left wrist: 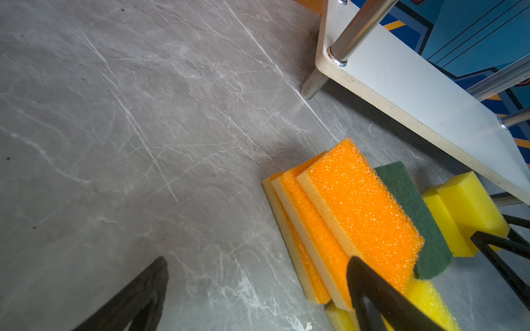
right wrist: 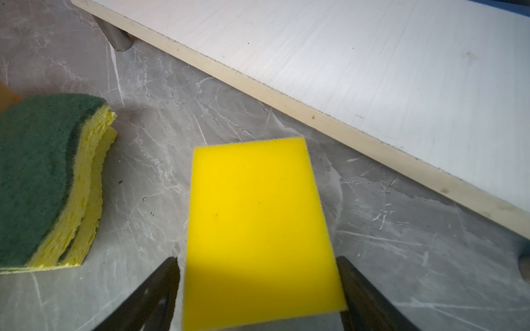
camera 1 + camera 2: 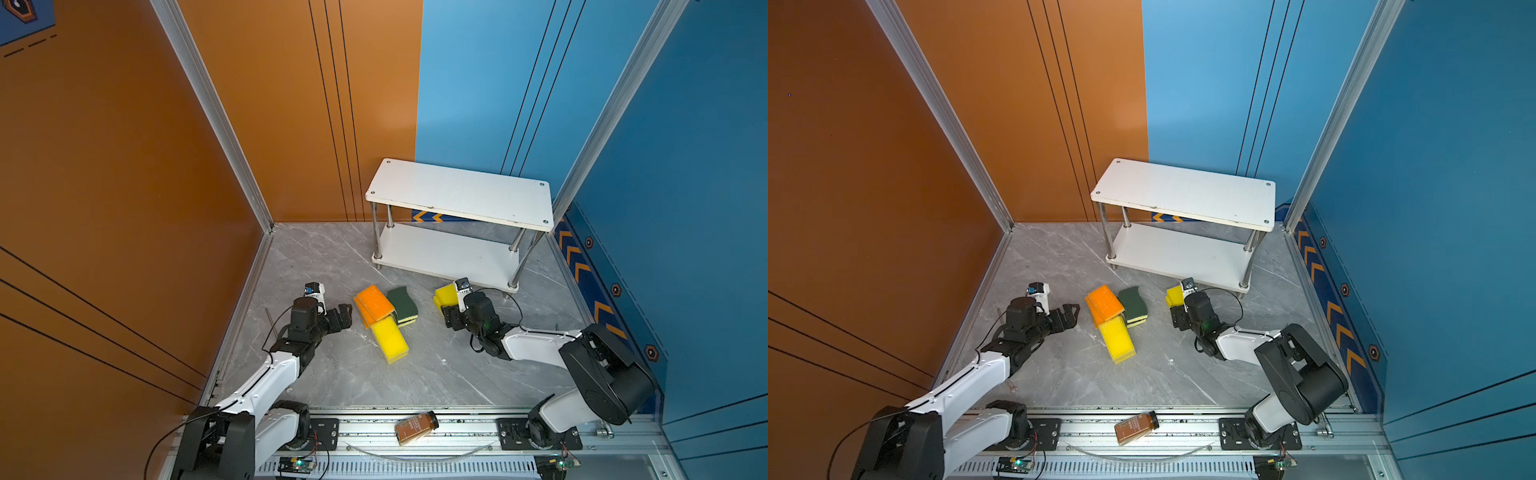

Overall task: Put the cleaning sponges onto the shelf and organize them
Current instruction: 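Lower the right gripper and grasp the plain yellow sponge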

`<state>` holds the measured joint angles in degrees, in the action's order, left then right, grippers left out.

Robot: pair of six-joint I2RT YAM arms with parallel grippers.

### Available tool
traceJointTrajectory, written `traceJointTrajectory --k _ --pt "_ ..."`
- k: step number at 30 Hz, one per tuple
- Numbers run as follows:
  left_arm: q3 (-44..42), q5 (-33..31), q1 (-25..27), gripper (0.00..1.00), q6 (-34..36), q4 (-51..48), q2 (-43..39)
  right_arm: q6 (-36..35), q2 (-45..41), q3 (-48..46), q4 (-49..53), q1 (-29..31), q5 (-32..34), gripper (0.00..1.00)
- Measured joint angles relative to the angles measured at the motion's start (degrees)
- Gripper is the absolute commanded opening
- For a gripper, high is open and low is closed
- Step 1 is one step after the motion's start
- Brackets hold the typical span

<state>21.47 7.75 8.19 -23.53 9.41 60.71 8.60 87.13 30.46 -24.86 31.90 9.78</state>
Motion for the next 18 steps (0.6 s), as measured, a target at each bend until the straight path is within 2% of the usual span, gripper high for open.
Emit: traceJointTrajectory --k 11,18 --pt "0.0 0.0 0.0 0.98 -0.1 -0.1 -0.4 0.5 0.0 0.0 0.4 0.0 1.0 0.67" --pt "0.0 0.0 0.0 0.98 -0.1 -0.3 -0.4 0.7 -0.6 0.0 0.8 0.0 1.0 0.64"
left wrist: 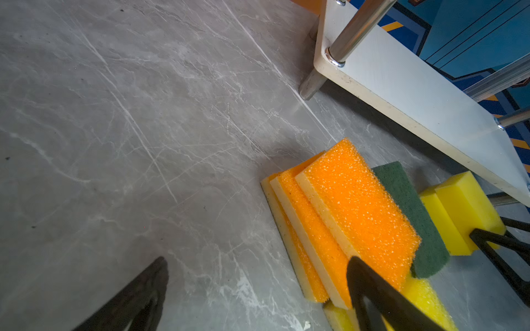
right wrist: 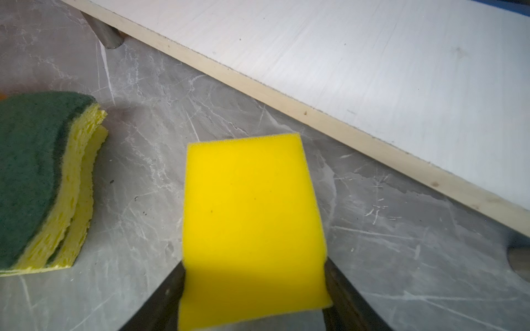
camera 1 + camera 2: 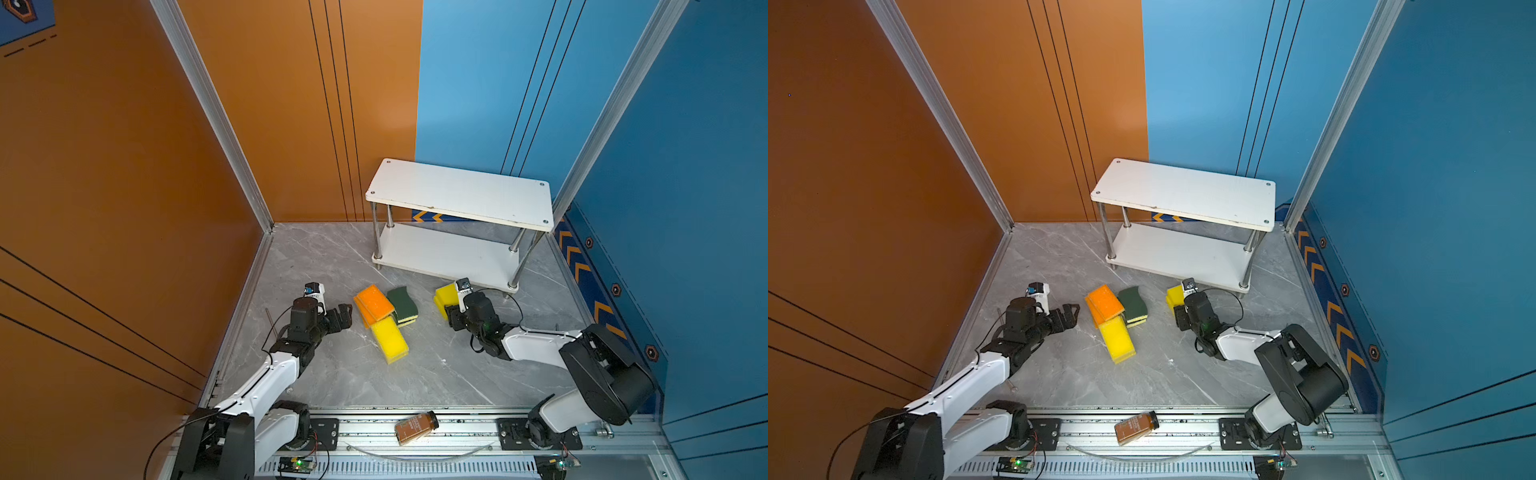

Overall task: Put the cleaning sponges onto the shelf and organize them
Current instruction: 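Lower the right gripper and grasp the plain yellow sponge, then lift the yellow sponge and carry it onto the lower shelf tier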

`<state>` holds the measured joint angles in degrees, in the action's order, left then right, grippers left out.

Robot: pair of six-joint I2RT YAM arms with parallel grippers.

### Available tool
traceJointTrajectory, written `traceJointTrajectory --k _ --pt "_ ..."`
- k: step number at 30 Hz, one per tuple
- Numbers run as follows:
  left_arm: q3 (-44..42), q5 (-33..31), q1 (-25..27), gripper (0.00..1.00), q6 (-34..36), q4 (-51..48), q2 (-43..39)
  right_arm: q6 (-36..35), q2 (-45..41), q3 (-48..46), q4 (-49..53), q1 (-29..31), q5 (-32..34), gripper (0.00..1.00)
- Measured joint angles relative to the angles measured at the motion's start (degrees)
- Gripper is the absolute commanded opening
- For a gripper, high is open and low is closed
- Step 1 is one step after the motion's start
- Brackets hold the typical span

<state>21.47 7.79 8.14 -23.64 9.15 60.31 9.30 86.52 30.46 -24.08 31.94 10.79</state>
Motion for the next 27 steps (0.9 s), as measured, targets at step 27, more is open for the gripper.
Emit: traceJointTrajectory --k 27 --pt "0.0 0.1 -0.3 0.98 0.0 0.0 0.0 6.3 -17.6 7.0 16.2 -9.9 -0.3 0.58"
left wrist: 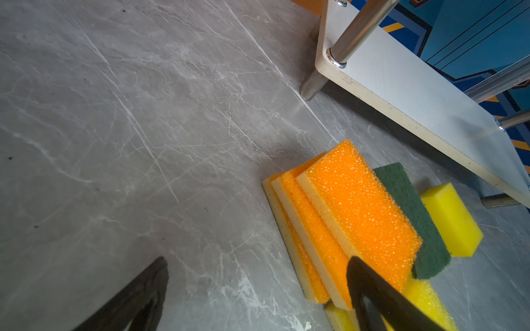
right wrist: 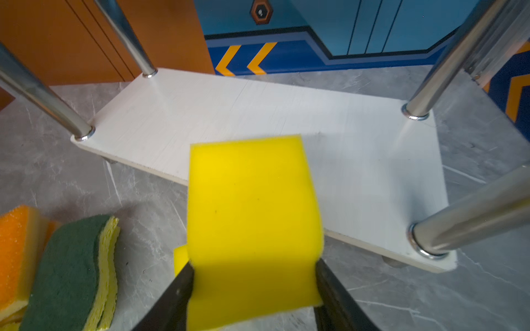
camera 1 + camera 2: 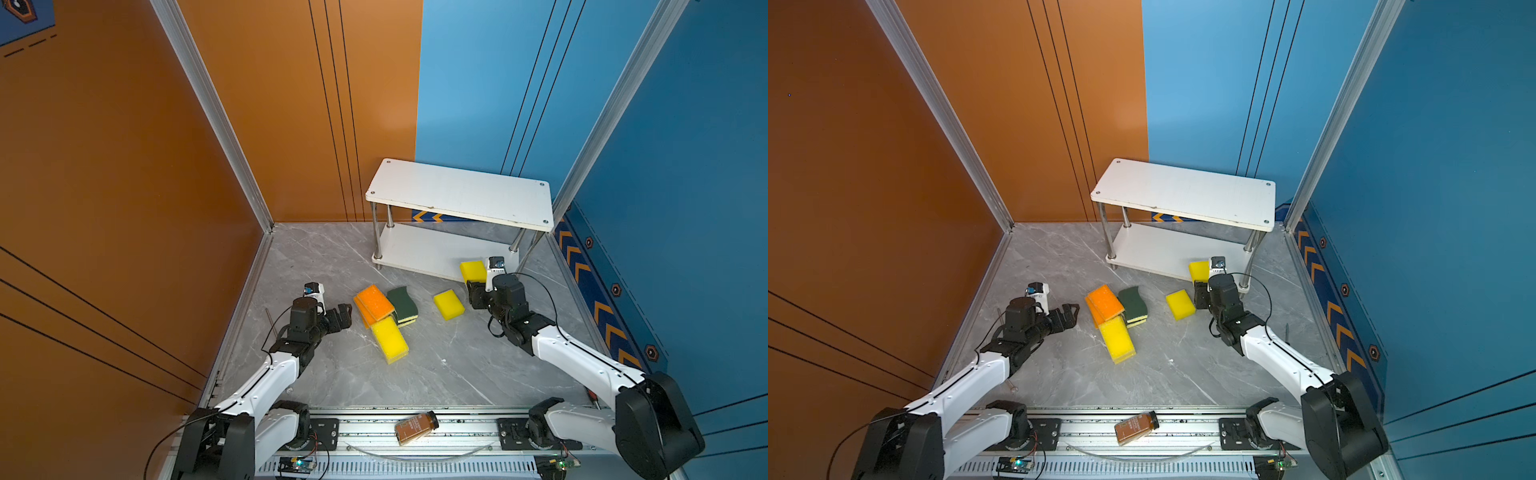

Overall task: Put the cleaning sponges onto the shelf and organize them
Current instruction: 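Lift the yellow sponge and carry it onto the lower shelf tier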

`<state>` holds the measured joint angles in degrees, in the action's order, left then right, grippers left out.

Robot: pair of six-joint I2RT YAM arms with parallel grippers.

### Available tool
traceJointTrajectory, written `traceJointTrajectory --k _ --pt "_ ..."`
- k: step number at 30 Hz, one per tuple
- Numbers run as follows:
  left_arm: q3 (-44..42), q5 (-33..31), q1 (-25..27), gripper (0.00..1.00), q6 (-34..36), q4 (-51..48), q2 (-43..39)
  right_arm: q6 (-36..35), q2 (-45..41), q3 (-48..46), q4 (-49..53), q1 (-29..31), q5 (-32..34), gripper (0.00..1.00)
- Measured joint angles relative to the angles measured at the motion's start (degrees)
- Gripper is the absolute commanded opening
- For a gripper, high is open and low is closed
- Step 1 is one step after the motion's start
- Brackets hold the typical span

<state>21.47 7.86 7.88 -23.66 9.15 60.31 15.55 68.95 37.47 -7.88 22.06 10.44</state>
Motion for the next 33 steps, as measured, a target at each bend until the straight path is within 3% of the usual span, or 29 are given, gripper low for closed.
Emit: traceJointTrajectory --k 10,19,33 --pt "0.0 0.8 0.0 0.98 -0.2 0.0 0.0 4.8 0.4 1.2 2.0 -3.4 5.1 0.57" --pt "0.0 1.9 -0.1 0.98 -1.4 0.3 0.0 9.1 5.9 2.4 1.7 -3.8 12.0 0.57" --pt "0.0 2.1 -0.1 0.98 -1.7 0.2 -0.4 11.4 14.8 4.6 -2.8 -3.6 16.9 0.58"
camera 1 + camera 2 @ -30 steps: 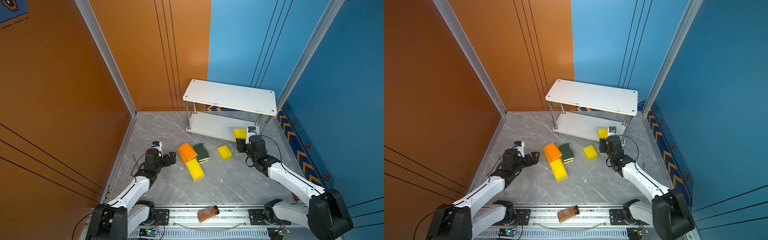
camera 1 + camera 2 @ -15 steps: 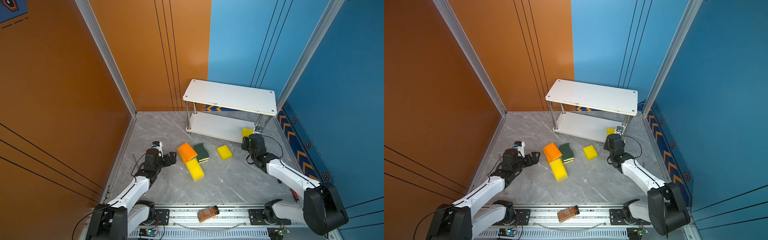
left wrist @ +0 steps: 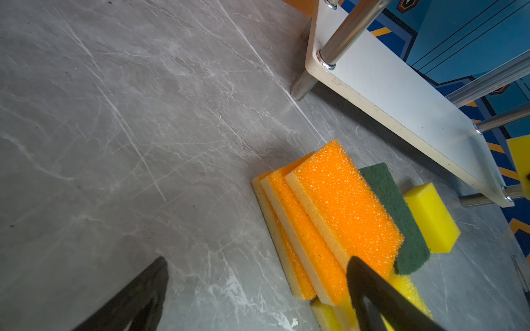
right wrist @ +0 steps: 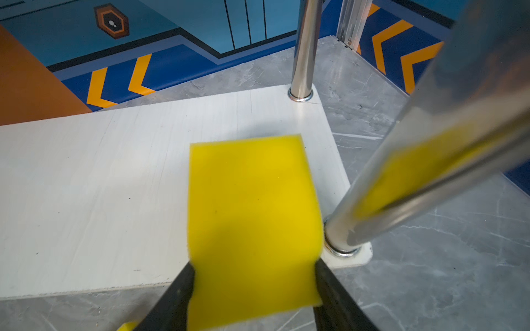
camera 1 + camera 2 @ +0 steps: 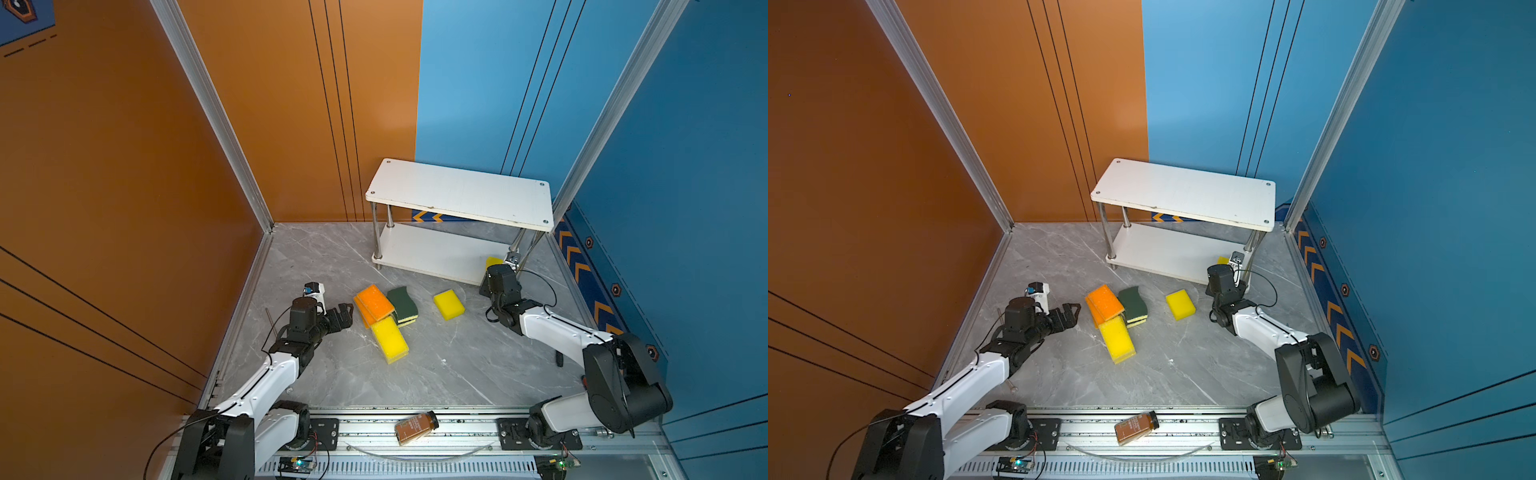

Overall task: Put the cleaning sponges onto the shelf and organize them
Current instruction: 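Lift the yellow sponge and carry it onto the lower shelf tier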

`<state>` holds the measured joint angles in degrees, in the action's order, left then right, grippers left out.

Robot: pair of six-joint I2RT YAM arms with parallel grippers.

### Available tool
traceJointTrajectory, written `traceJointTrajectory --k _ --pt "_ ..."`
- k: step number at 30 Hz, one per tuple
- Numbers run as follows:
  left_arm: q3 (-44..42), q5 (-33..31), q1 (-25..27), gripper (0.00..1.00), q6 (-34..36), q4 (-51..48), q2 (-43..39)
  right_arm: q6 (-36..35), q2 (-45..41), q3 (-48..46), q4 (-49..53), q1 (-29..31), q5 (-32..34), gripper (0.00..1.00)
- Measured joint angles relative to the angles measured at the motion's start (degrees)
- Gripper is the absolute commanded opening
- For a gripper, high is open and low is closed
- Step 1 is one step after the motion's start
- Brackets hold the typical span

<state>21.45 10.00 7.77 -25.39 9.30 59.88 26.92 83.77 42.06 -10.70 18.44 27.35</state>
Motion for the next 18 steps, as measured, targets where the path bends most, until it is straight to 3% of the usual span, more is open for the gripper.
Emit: traceJointTrajectory --k 18 --pt "0.0 0.1 -0.3 0.98 0.0 -1.4 -0.3 -0.1 4.5 0.9 -4.4 0.3 1.9 0.58"
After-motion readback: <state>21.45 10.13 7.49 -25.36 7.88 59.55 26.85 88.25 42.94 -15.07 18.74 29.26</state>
